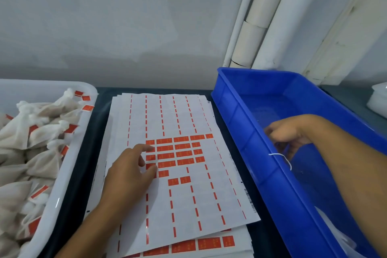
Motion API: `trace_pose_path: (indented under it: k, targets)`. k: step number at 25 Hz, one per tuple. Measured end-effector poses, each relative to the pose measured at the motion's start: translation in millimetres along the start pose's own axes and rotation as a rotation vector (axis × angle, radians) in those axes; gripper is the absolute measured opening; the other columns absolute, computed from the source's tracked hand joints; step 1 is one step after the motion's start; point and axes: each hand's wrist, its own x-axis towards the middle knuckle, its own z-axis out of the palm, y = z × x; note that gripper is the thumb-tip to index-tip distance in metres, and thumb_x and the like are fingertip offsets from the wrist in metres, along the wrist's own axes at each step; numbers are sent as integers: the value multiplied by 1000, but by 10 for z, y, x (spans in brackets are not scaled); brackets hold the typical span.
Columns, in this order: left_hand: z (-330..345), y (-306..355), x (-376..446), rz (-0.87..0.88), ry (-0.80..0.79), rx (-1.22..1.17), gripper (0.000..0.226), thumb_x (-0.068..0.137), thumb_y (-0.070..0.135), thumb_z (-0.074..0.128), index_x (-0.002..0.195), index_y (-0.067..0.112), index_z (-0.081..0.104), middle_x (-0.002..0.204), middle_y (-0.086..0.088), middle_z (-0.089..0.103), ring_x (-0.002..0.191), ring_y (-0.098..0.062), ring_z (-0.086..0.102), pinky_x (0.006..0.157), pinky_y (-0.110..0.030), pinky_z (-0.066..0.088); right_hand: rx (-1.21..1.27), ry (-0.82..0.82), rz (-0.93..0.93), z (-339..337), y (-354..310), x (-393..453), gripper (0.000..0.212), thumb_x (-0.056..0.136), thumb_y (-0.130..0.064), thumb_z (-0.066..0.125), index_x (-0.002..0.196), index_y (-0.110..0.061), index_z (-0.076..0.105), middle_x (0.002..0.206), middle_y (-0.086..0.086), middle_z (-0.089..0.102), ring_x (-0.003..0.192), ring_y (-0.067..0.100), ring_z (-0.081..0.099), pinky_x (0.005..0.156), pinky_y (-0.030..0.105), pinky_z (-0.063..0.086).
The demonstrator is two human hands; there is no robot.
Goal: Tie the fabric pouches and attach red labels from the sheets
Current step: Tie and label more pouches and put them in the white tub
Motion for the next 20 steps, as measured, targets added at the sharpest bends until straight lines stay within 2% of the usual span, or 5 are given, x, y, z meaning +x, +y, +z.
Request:
trace_pose_path:
  k: [4,7,12,15,20]
  targets:
    - [10,2,4,-17,-3,-7,51,81,46,81,124,47,53,92,25,55,70,-7,64,51,-12,48,96,-17,-77,35,34,5,38,95,0,61,122,-24,69,109,13,78,89,26,77,72,40,63]
    - [17,16,9,-24,-11,-14,51,82,43,81,125,45,55,93,24,56,71,-8,64,54,-15,51,115,15,-99,42,65,9,37,93,-3,65,117,-30,71,98,3,81,81,17,77,70,32,62]
    - [7,6,11,-30,-17,-21,47,84,40,81,125,41,58,94,20,58,72,-11,64,59,-22,56,112,107,-74,75,29,-10,27,94,-2,62,109,-22,73,86,-1,80,74,15,76,66,29,60]
    - [4,20,21,-31,-25,-15,47,84,39,80,125,39,57,93,17,58,72,-13,63,58,-23,54,125,176,-63,48,-8,-58,23,91,2,66,104,-16,69,74,2,76,71,19,74,71,33,63]
    - [9,43,37,-41,-38,18,48,83,37,81,125,37,57,92,13,59,72,-15,62,60,-29,58,123,336,-45,-48,-127,-179,13,100,-4,57,108,-7,67,101,16,74,77,23,71,72,34,64]
